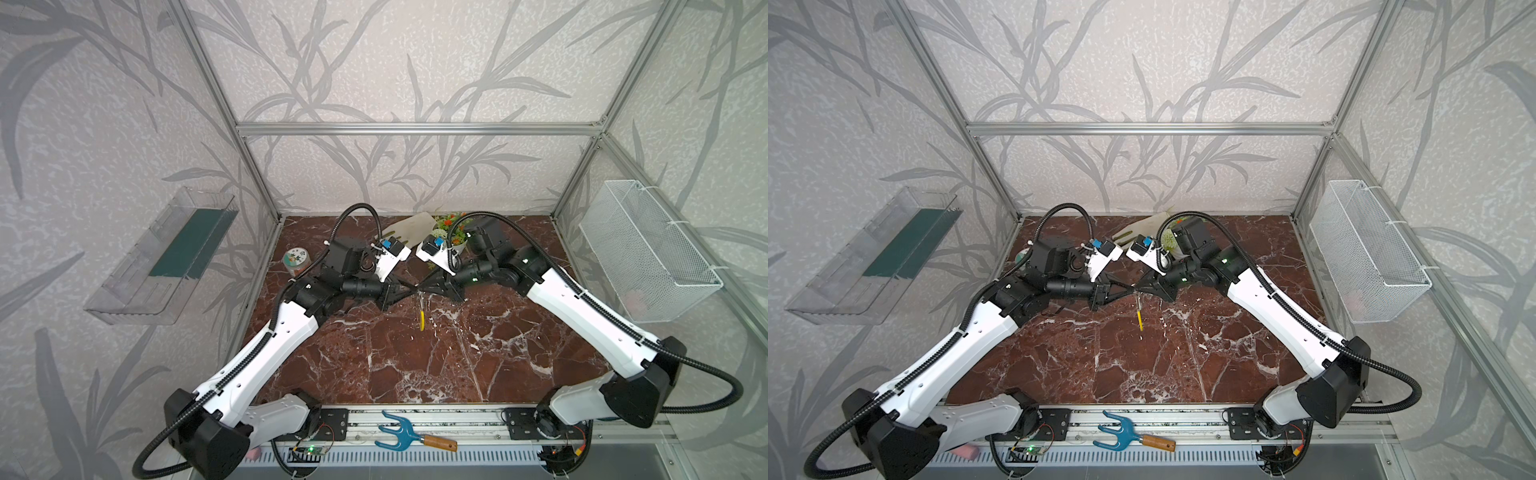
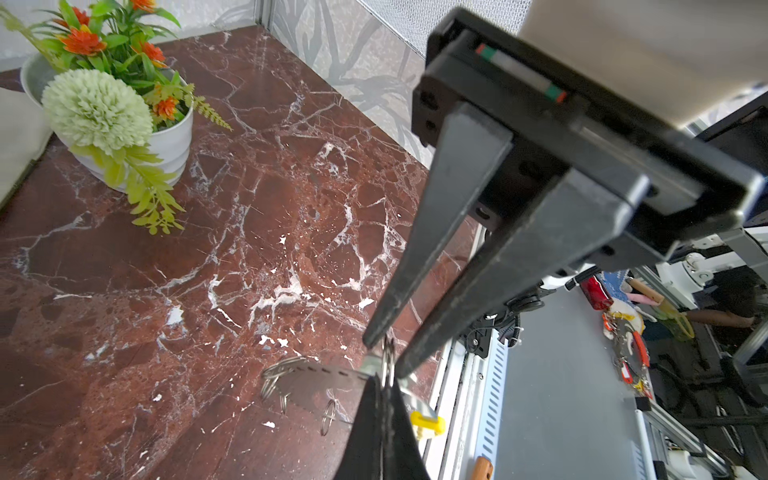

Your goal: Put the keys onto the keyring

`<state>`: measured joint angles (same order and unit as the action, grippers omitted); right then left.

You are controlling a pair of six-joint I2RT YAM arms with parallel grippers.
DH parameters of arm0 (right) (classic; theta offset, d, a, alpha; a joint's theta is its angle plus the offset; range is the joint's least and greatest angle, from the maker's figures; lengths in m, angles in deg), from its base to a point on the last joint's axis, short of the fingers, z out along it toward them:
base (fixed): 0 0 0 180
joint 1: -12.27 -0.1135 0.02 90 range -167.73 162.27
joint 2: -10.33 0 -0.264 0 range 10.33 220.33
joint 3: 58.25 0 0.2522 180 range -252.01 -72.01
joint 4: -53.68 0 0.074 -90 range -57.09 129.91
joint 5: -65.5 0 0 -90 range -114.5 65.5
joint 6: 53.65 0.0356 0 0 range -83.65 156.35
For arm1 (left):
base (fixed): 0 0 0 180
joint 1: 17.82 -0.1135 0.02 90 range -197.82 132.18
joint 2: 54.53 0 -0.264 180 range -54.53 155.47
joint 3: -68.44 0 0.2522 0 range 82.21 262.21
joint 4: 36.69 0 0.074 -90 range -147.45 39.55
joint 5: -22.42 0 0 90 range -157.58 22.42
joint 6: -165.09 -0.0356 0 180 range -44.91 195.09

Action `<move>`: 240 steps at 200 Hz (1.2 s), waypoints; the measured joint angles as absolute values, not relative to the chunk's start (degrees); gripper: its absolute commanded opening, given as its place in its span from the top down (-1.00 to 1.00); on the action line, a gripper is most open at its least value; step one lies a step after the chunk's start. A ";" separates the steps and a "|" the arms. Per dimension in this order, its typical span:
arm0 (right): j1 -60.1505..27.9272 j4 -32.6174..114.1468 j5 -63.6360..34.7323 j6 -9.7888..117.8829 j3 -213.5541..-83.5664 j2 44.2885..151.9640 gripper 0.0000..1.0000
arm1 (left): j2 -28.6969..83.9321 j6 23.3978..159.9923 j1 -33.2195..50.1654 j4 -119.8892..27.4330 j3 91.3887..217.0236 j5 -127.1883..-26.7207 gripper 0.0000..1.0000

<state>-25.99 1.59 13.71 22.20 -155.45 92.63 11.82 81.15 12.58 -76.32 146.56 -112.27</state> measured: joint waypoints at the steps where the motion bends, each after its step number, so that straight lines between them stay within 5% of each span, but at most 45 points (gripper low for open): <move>1: -25.92 1.72 13.73 22.33 -155.32 92.56 0.56 | 11.78 81.18 12.58 -76.23 146.52 -112.25 1.00; 126: -18.03 38.50 19.05 52.14 -135.60 81.74 0.43 | 8.94 89.35 12.68 -54.68 141.34 -108.05 1.00; 240: -18.03 46.53 21.21 59.07 -134.05 81.85 0.68 | 8.89 91.34 12.84 -51.77 141.34 -107.90 1.00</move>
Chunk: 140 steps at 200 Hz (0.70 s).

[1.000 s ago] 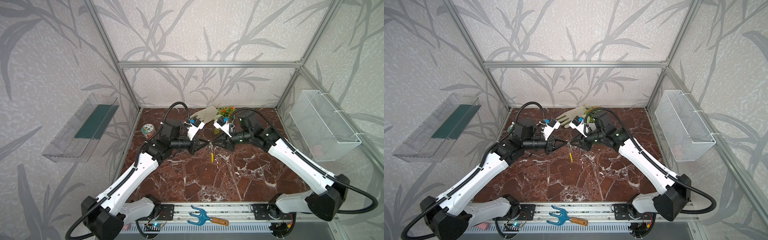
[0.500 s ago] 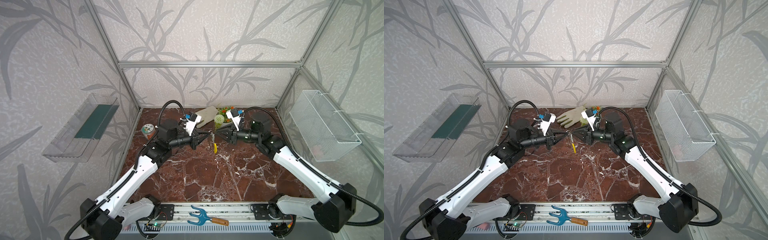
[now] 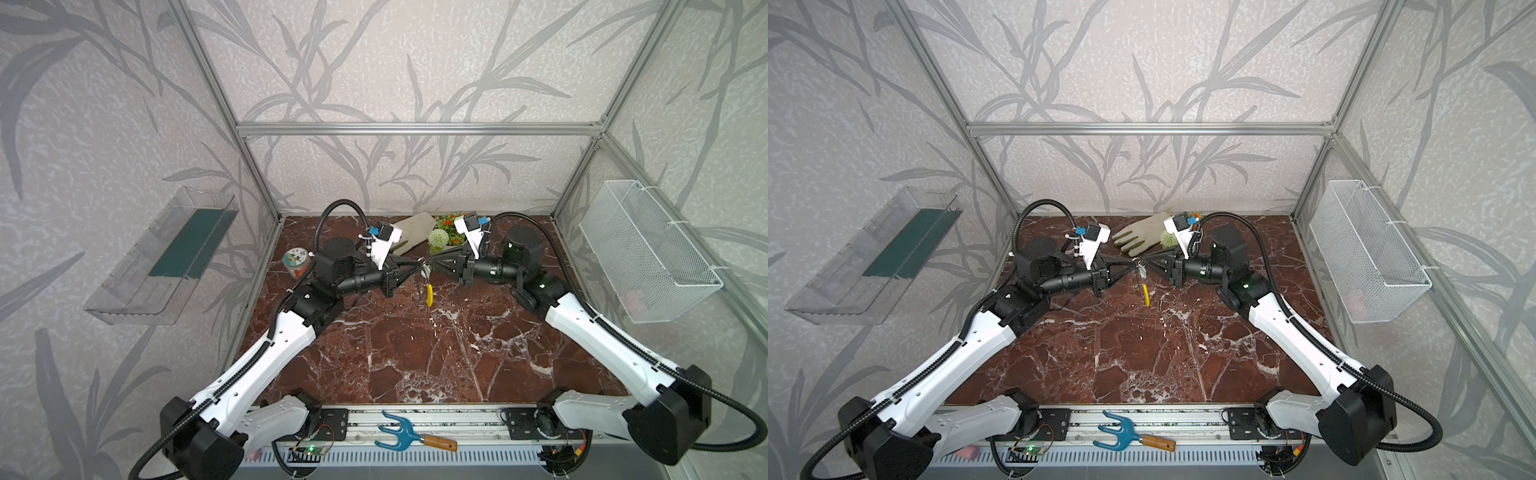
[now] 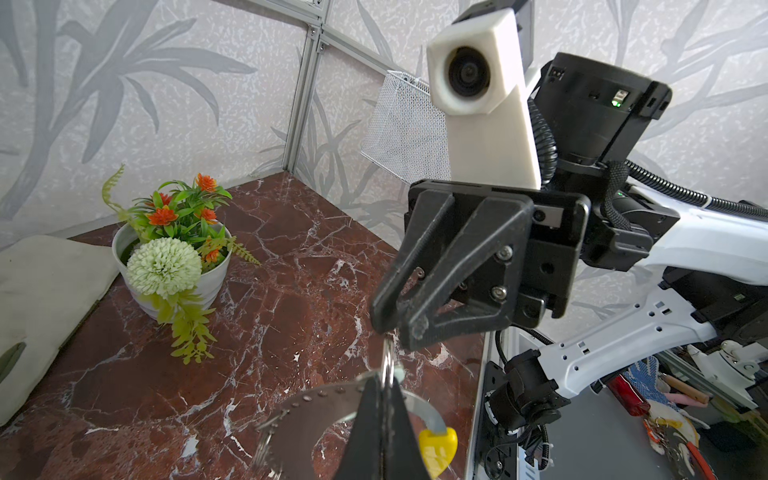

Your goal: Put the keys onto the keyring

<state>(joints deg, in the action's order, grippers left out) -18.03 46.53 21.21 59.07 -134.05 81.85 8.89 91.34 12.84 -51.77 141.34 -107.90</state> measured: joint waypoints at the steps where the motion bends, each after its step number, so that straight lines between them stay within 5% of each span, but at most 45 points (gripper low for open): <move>1: -18.03 46.53 21.21 59.05 -134.05 81.87 0.68 | 8.89 91.34 12.84 -51.79 141.34 -107.90 1.00; 26: -18.03 46.53 21.60 59.02 -133.94 81.90 0.63 | 8.89 91.34 12.84 -51.86 141.34 -107.90 1.00; 96: -18.03 46.53 22.54 59.07 -133.81 82.42 1.00 | 8.89 91.34 12.82 -52.14 141.34 -107.75 1.00; 140: -18.03 46.00 22.63 58.91 -133.81 82.42 1.00 | 8.89 91.36 12.84 -52.21 141.34 -107.61 1.00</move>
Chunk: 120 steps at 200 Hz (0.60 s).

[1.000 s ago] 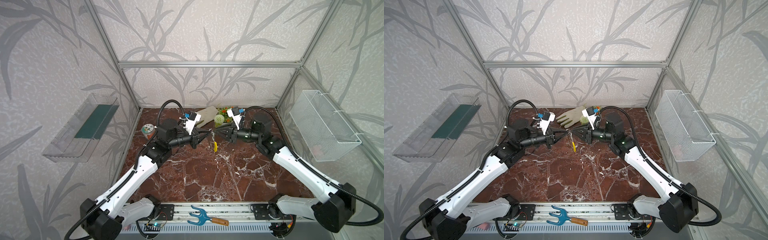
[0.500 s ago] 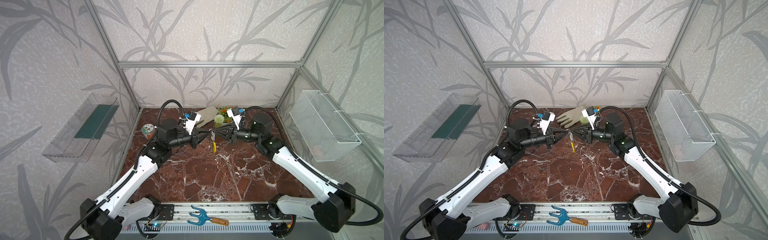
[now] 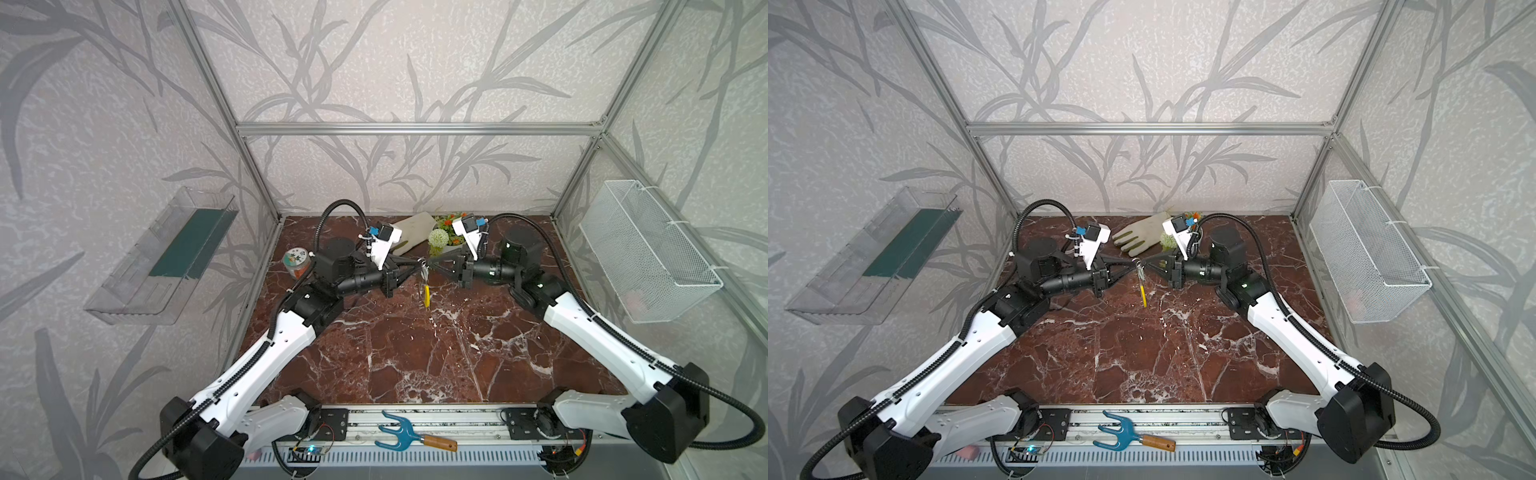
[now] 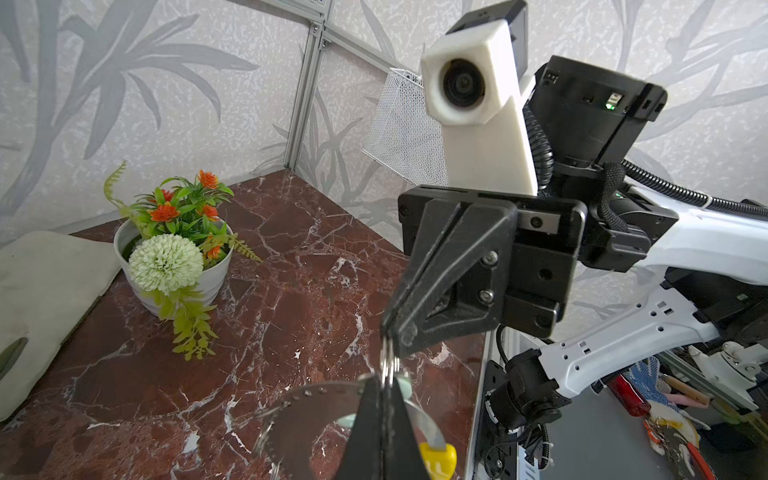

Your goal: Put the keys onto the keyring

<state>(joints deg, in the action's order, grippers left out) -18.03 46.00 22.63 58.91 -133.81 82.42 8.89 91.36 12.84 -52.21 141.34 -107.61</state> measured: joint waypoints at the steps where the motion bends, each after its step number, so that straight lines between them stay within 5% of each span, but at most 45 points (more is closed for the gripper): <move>1: -18.03 45.94 22.63 58.89 -133.81 82.44 1.00 | 8.89 91.36 12.84 -52.21 141.34 -107.59 1.00; 120: -18.45 42.99 25.10 57.76 -135.71 85.46 1.00 | 8.91 92.83 12.82 -52.12 141.34 -106.65 1.00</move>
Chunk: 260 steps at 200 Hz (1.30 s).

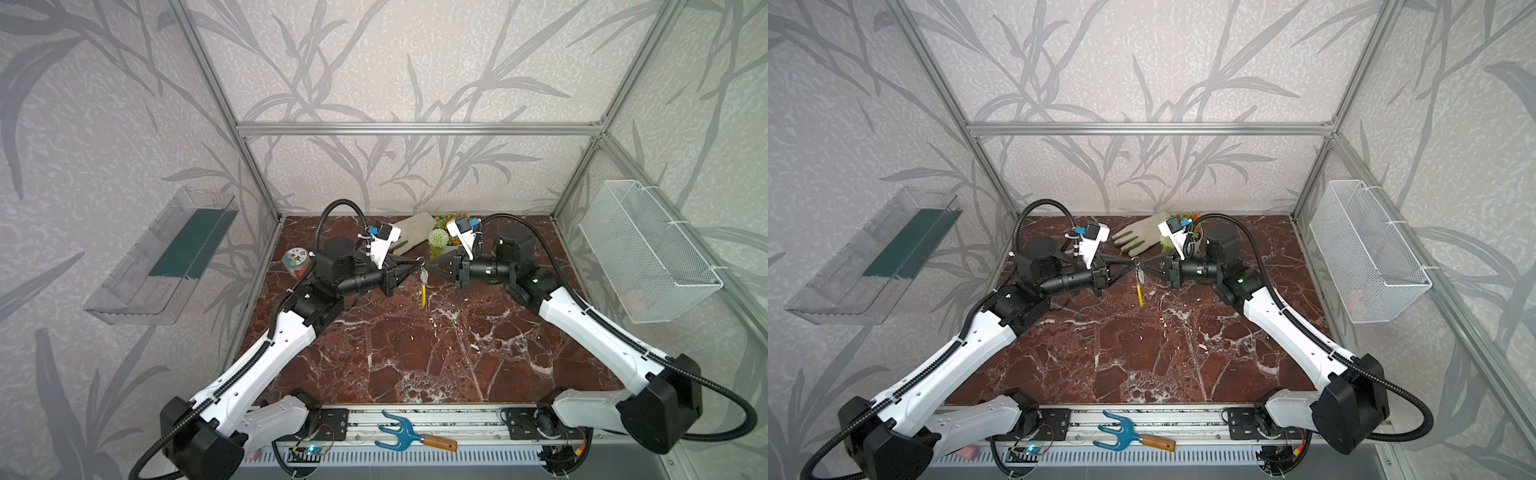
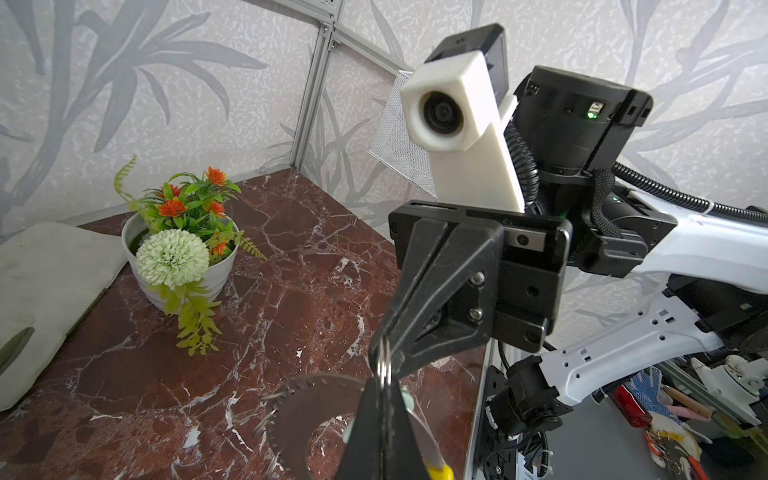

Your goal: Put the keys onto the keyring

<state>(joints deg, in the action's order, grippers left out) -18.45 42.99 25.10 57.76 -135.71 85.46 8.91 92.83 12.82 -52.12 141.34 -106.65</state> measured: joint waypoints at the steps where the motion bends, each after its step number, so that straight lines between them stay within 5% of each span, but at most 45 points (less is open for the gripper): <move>1: -18.45 42.99 25.10 57.76 -135.73 85.48 1.00 | 8.91 92.83 12.82 -52.12 141.34 -106.65 1.00; 159: -16.66 47.09 21.10 58.15 -133.68 81.52 0.46 | 9.48 92.78 12.84 -51.01 141.49 -106.67 1.00; 260: -18.19 49.06 22.24 58.89 -133.65 84.04 0.56 | 10.05 92.72 12.84 -51.01 142.17 -106.81 1.00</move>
